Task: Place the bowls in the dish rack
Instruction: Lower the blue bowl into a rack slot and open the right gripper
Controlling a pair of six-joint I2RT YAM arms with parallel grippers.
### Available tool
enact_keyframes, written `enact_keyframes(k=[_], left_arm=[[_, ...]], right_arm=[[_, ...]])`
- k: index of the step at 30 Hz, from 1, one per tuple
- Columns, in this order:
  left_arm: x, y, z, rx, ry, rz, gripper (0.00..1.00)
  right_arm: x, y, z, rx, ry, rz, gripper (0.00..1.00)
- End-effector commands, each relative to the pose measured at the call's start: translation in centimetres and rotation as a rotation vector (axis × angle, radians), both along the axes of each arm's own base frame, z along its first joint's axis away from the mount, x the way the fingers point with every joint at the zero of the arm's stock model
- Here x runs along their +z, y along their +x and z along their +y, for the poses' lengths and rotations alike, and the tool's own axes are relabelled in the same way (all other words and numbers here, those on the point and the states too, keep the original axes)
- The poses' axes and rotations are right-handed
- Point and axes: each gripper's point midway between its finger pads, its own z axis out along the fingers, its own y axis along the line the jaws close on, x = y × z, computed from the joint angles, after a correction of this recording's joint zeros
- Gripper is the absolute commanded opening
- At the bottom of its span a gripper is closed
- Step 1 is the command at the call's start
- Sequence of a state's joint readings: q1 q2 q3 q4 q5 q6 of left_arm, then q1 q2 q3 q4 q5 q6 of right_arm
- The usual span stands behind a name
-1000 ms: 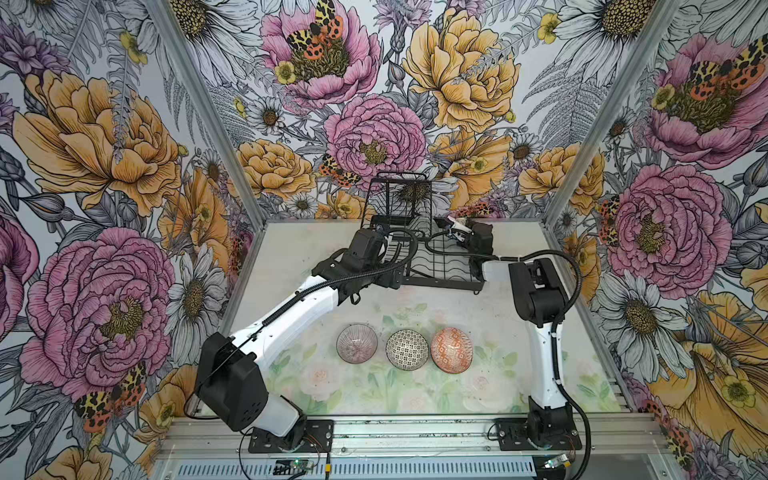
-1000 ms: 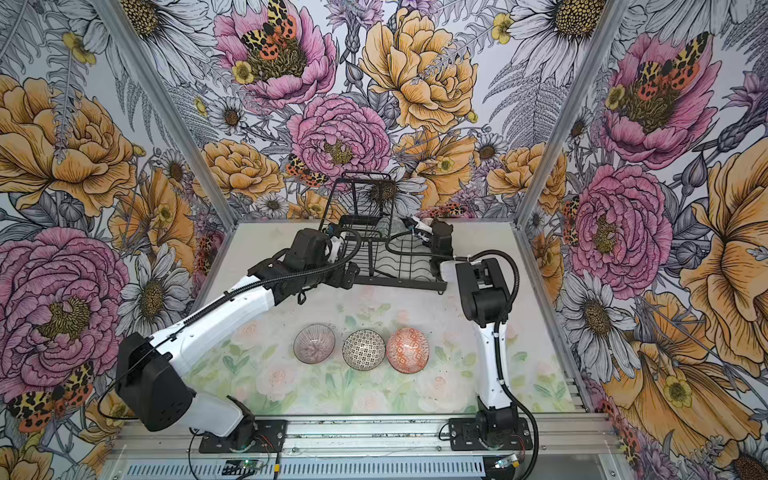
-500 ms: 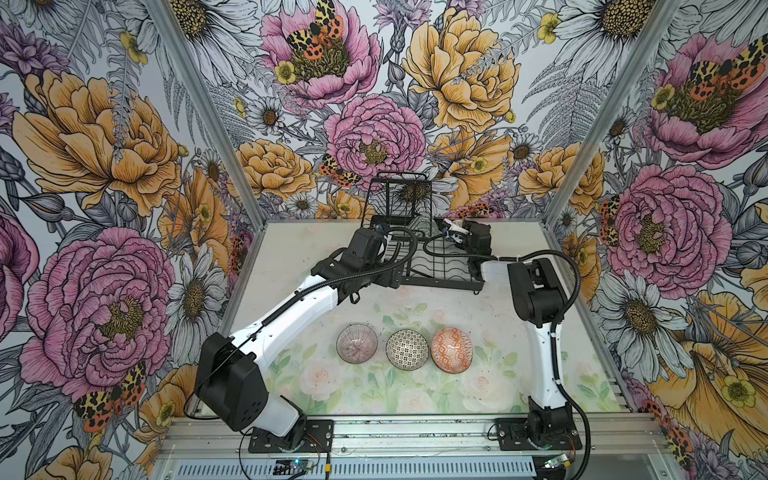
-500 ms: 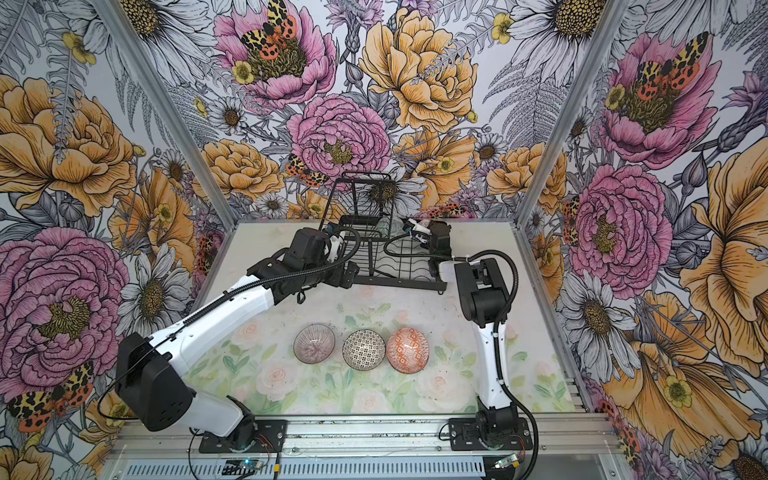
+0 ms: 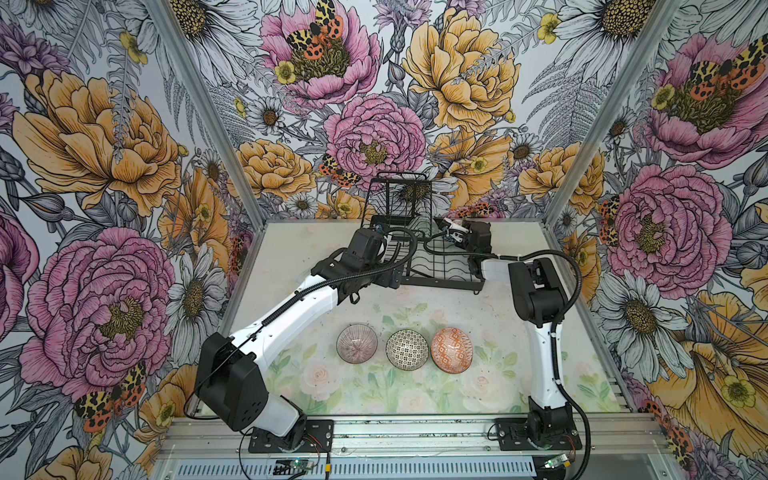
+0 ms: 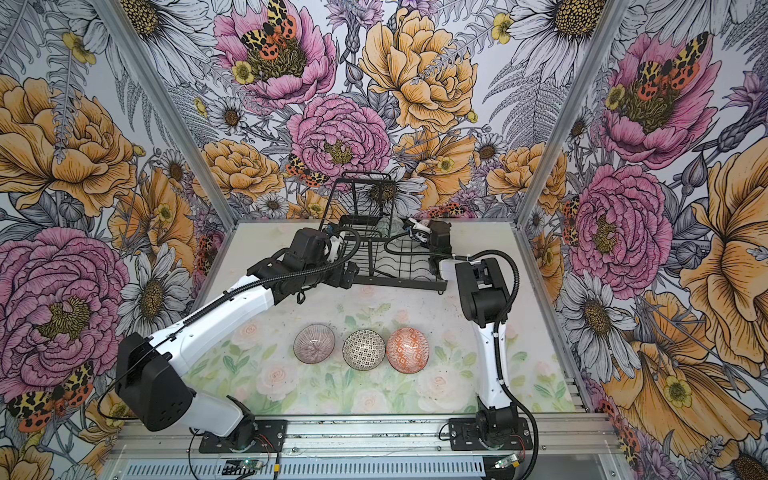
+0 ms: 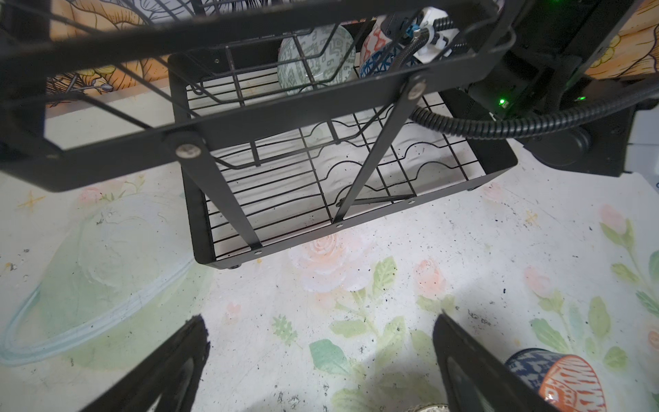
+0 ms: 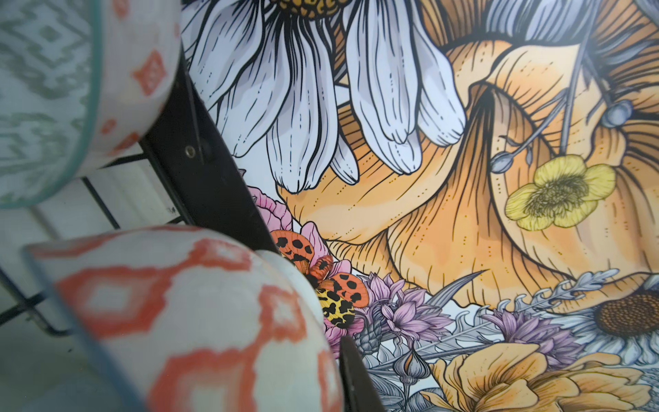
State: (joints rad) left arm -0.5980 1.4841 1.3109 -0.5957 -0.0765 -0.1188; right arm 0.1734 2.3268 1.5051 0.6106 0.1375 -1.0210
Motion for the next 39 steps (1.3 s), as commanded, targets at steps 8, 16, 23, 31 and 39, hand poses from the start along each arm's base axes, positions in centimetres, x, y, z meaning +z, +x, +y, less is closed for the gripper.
enact_keyframes(k=[8,16,23,31,39], left_arm=[[0.5,0.1,-0.1,-0.016,-0.013,-0.003,0.99],[1.1,-0.9,0.2,-0.008,-0.021,-0.017,0.99],[0.8,-2.2,0.2,-0.015,-0.03,-0.007,0.99],[0.7,-3.4,-0.3,-0.036,-0.019,-0.018,0.99],[0.7,-4.5,-1.6,-0.078,-0.009,-0.03,0.99]], right_arm=[[3.4,0.3,0.5,0.018,0.057,-0.054,0.3],[5.7,-1.8,0.4,0.02,0.104,-0.051,0.85],[8.5,-5.9,0.5,-0.028,0.242,-0.039,0.95],[10.6,-13.4,2.3,-0.103,0.508,0.126,1.0],[11.2,-21.0,3.4,-0.207,0.707,0.323,0.99]])
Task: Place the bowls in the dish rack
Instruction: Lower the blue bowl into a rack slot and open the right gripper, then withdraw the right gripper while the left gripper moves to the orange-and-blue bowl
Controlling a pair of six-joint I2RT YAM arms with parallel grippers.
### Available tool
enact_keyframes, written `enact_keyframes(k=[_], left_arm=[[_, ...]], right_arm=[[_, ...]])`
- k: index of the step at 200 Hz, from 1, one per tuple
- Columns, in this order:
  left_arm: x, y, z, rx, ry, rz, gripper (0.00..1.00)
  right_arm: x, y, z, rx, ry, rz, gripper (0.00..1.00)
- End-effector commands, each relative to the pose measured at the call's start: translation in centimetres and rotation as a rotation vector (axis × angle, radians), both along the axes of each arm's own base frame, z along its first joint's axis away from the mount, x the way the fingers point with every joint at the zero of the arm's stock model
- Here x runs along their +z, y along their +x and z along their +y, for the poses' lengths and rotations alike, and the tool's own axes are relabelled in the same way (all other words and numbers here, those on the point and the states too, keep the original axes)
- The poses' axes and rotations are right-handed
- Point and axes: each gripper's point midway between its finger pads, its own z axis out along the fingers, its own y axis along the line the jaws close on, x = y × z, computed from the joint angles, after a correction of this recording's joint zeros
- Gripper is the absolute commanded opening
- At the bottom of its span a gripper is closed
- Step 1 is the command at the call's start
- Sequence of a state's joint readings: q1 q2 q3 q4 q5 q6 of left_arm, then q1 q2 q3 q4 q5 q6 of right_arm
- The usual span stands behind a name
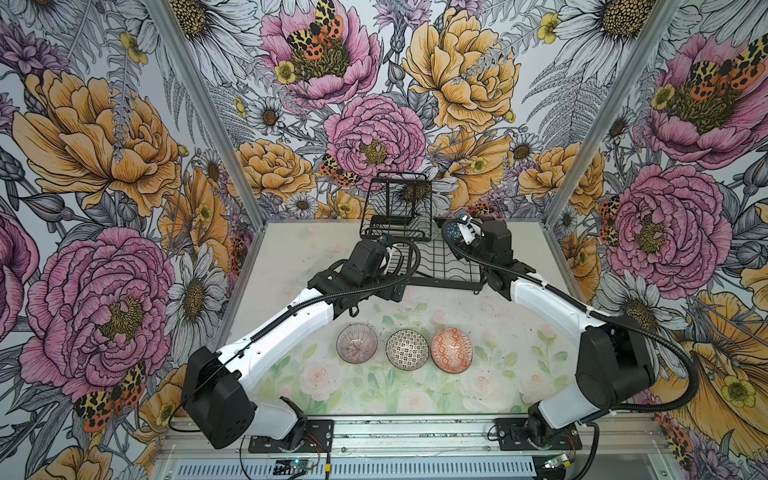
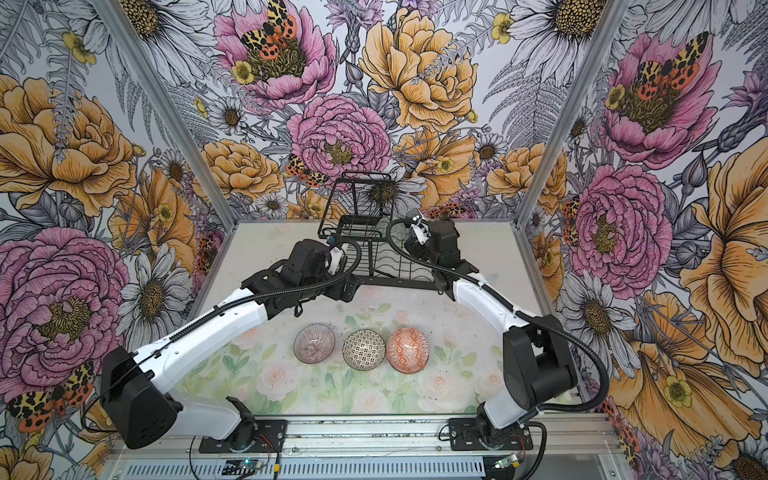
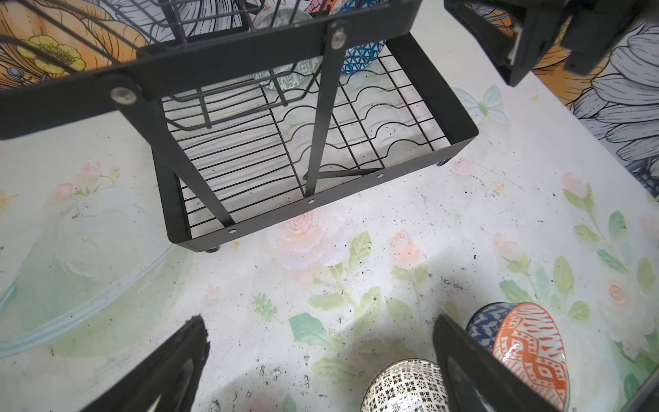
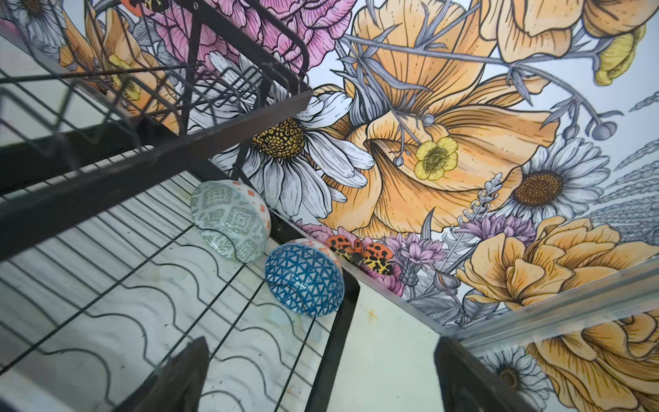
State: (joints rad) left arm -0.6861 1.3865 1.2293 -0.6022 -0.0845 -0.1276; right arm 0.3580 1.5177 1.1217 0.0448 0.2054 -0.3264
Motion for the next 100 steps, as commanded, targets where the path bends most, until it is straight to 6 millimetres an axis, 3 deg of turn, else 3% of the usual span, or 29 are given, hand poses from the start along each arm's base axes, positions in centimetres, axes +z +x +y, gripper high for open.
enact_keyframes(k=[1,45,74,100], left_arm=[[0.4,-0.8,-0.4,-0.01,-0.003,-0.021,0.99],[-0.7,-2.8,-1.4,-0.053,-0.025,0.022,0.99],[-1.6,-3.9,-2.1,-0.068,-0.039,0.058,0.99],[-2.5,-5.1,-3.9,-0.105,-0.073,0.095,0.99]], right_arm=[[-2.6,-3.8,-1.4,-0.093,0.134,0.198,0.99],[-2.8,-8.4,-1.0,-0.108,0.295,0.402,1.0],[-3.3,-9.2,-1.3,-0.138,0.327,0.457,1.0],[-3.1,-9.2,-1.6,-0.149,0.331,0.457,1.0]])
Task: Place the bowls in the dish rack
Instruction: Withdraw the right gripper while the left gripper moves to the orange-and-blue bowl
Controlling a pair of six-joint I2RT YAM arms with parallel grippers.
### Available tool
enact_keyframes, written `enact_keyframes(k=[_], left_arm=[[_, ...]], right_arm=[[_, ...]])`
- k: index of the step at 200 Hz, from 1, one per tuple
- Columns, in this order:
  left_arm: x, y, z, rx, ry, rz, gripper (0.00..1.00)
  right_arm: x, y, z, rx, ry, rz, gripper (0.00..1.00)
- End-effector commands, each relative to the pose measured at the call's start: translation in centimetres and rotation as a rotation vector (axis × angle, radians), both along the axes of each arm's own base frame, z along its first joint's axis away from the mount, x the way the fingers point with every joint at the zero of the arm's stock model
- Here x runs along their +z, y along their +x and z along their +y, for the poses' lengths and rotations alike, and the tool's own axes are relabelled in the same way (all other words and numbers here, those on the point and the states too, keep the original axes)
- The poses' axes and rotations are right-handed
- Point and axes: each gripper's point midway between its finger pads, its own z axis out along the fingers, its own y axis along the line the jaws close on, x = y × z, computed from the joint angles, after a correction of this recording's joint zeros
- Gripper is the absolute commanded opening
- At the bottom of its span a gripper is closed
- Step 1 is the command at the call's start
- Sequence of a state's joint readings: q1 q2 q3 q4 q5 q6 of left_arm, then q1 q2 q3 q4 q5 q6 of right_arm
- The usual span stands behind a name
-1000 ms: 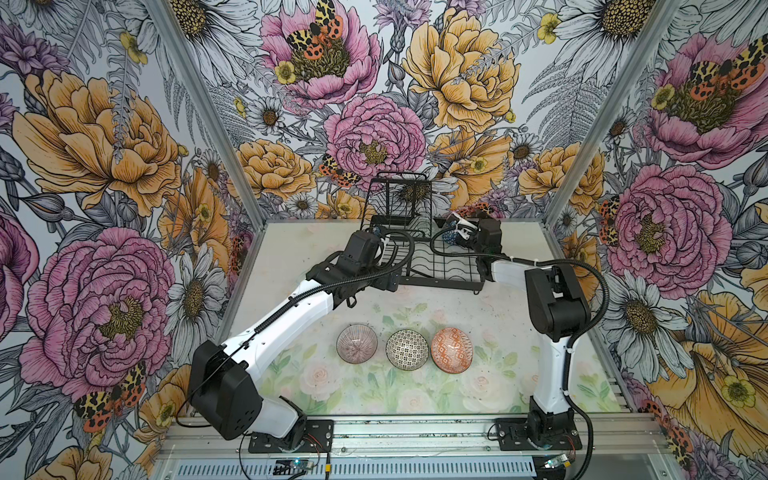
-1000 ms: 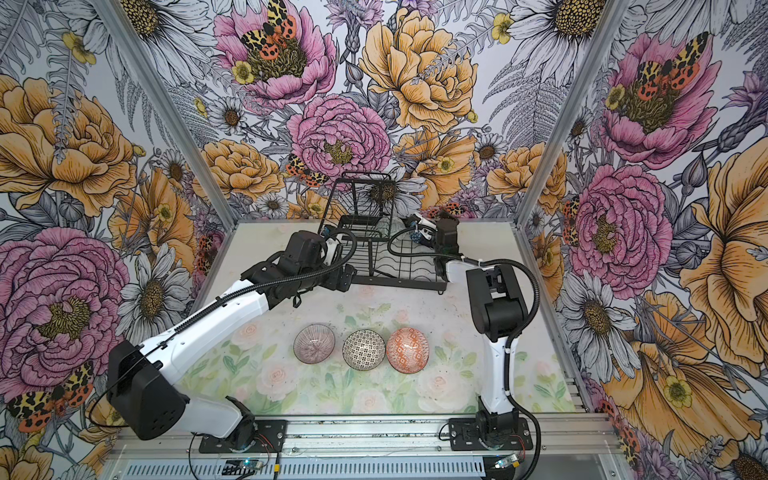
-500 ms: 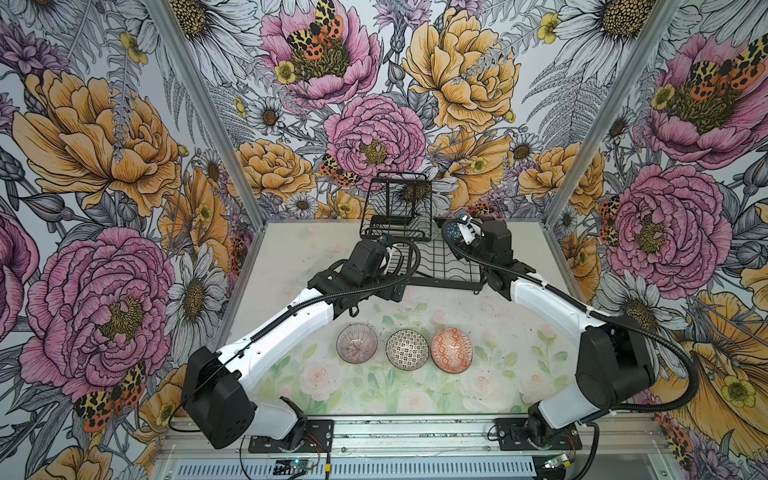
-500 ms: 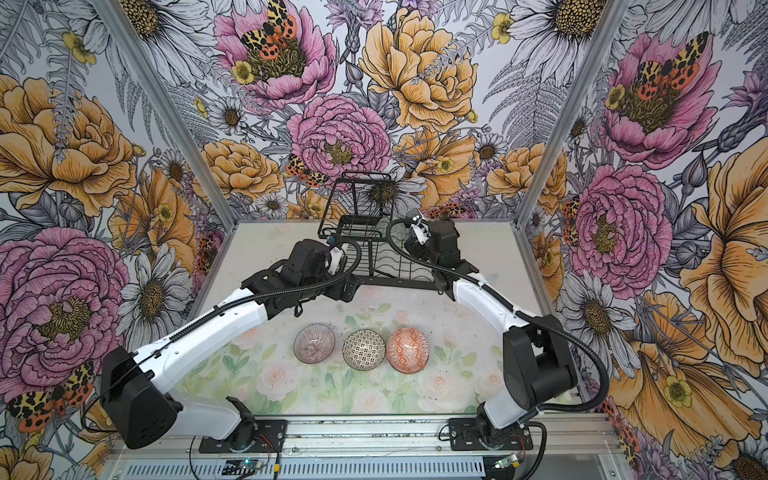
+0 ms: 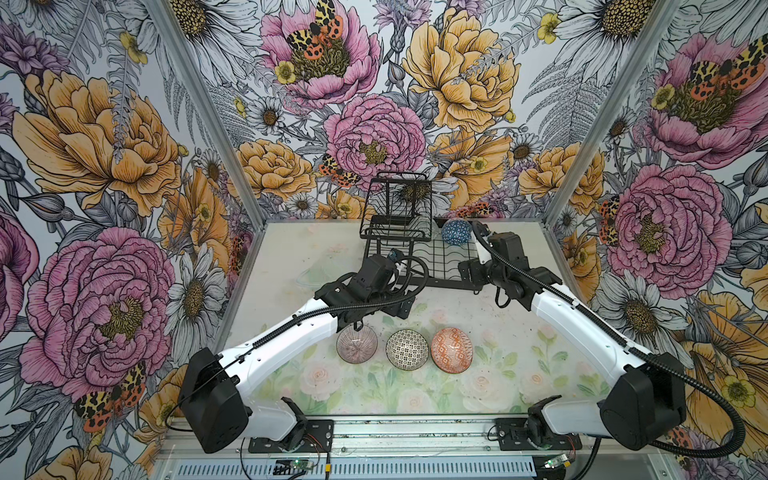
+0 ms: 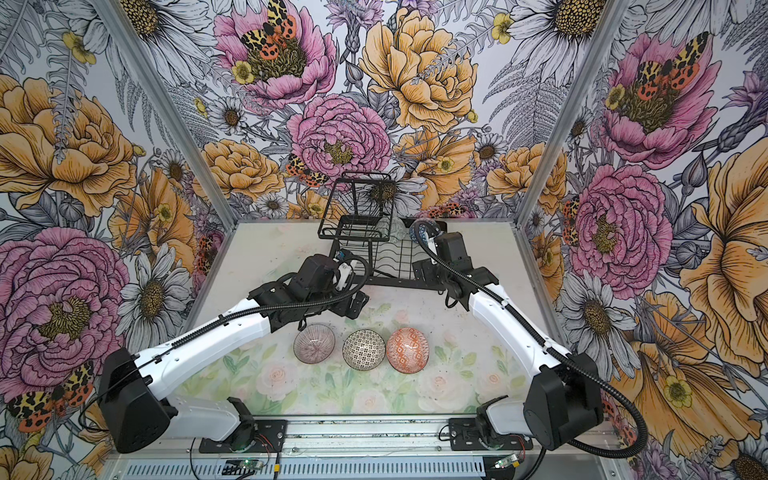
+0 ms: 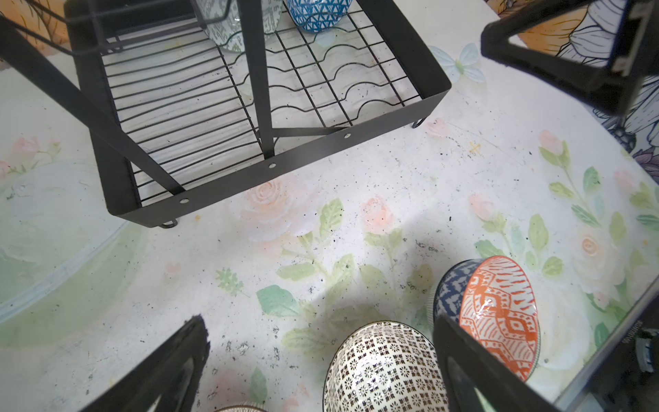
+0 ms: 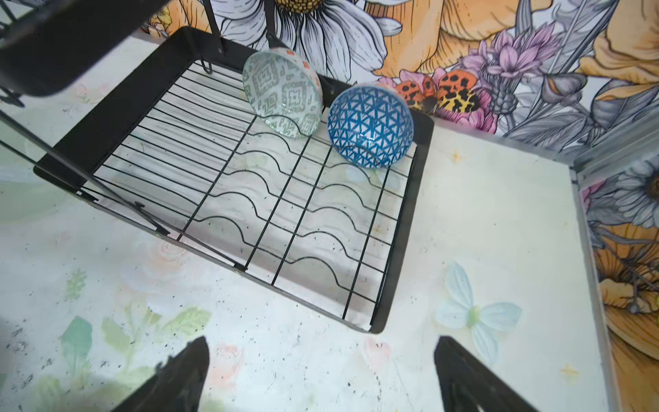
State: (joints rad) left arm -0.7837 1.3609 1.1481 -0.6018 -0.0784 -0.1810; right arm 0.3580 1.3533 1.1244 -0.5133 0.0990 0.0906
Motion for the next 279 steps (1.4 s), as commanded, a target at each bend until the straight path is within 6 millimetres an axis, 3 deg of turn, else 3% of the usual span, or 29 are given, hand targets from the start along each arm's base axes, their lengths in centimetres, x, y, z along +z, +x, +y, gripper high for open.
enact_keyframes(k=[1,46,89,147,225,279], left_arm=[[0.0,-1.4,-1.9,-0.037,-0.076,0.032,0.99],[-3.2,-3.9,-5.3,-0.112,-0.089,0.148,0.99],[-5.7,-5.1,-7.0,-0.14,-0.028,0.183,0.95],[-7.8,-6.1,-9.3,-0.204,0.019,0.215,0.66],[-9.3,-7.6,-11.2,-0.241,0.029,0.268,0.47],[-10.1,-7.4,-10.8,-0.204,0.046,0.283,0.33]], right_arm=[[1.6,-0.4,-0.2,-0.035,0.056,0.012,1.0],[1.0,0.3,-0.4,-0.03,0.039,0.024,0.99],[0.4,0.7,-0.3,-0.025,0.039,0.042,0.99],[-0.3,0.2,-0.6,-0.025,0.041,0.058,0.99],[-0.7,-0.1,-0.9,-0.025,0.046,0.066,0.99],[-0.8,-0.2,-0.8,-0.023,0.052,0.068,0.99]])
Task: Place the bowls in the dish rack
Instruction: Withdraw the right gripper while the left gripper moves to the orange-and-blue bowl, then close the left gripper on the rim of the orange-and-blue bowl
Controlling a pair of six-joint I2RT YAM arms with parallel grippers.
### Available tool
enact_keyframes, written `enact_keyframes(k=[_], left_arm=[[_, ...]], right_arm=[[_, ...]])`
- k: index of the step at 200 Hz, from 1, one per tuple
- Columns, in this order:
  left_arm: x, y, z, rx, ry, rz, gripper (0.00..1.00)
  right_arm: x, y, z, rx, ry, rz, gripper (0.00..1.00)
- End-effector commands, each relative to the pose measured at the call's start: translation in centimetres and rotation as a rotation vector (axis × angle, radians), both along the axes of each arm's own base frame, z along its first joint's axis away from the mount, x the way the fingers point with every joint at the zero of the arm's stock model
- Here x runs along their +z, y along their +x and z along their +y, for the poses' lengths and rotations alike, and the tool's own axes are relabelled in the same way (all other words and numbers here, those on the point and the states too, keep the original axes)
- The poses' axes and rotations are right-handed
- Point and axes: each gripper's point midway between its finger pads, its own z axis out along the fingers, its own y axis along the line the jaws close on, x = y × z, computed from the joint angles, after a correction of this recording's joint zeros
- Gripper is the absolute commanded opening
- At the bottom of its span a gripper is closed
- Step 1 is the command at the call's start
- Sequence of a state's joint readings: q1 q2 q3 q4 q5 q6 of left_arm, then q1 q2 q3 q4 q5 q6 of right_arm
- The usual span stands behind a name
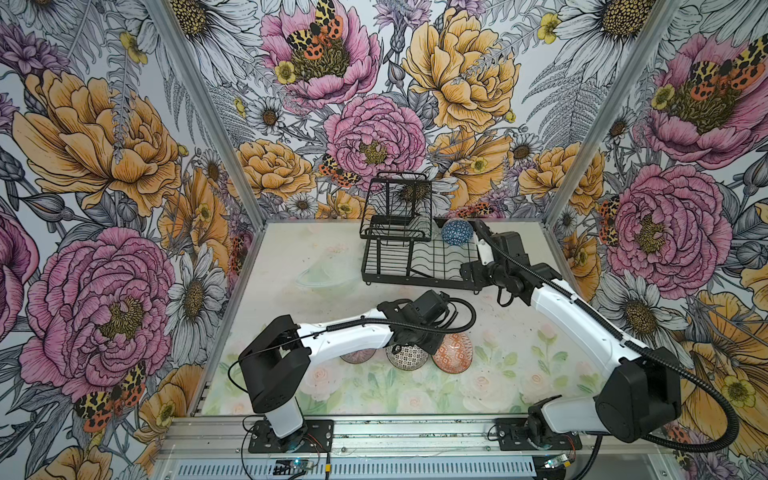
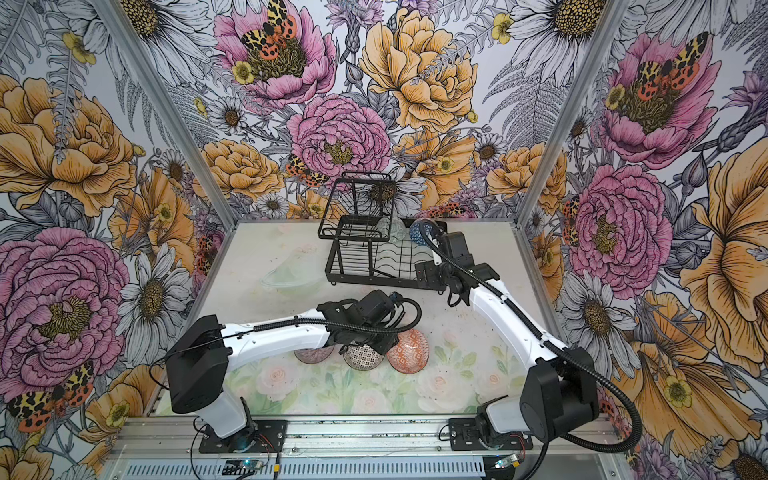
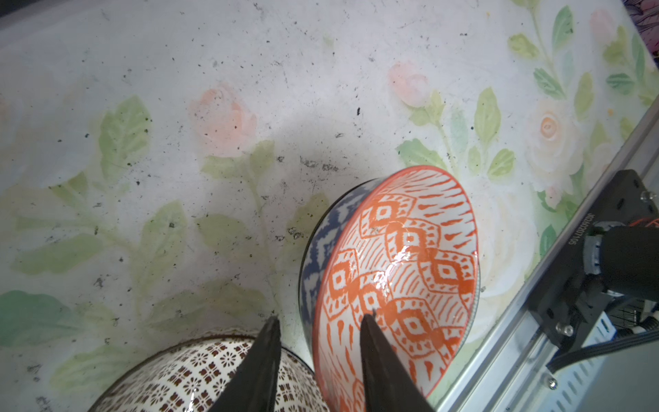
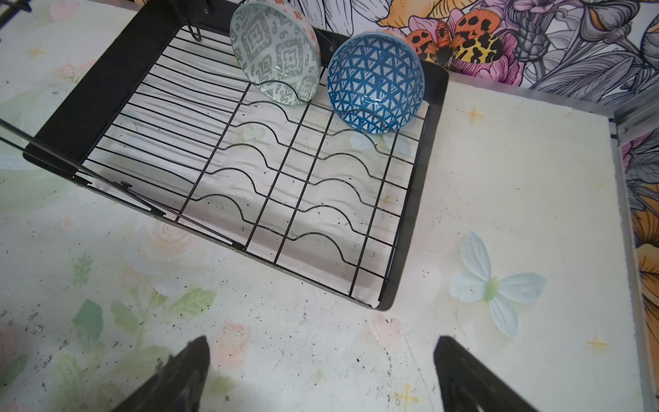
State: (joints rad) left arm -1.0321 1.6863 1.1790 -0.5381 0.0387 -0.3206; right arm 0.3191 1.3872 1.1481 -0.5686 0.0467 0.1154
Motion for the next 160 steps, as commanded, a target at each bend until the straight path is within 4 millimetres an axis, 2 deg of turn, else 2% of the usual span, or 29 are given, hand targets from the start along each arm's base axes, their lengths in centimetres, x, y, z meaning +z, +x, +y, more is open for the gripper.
enact_keyframes(k=[1,53,115,160], left_arm=[[0.5,0.1,-0.7,0.013,-0.021,0.002,0.33],[0.5,0.3,-0.8,0.035,-0.013,0.0,0.17],[1.0,1.0,-0.7,0.062,0.016,-0.026,0.04],[1.9,1.5,-0.6,0.075,0.044,-0.064,0.0]], right_arm=[[0.5,-0.2,-0.1,-0.006,0.023,-0.01,0.99],[0.3,-0.2,-0.2,-0.006,0.028,-0.008,0.99],[0.2,-0.4,0.0,-0.002,0.039,-0.007,0.99],[0.1,-0.5,0.0,0.001,0.043,-0.008,0.99]])
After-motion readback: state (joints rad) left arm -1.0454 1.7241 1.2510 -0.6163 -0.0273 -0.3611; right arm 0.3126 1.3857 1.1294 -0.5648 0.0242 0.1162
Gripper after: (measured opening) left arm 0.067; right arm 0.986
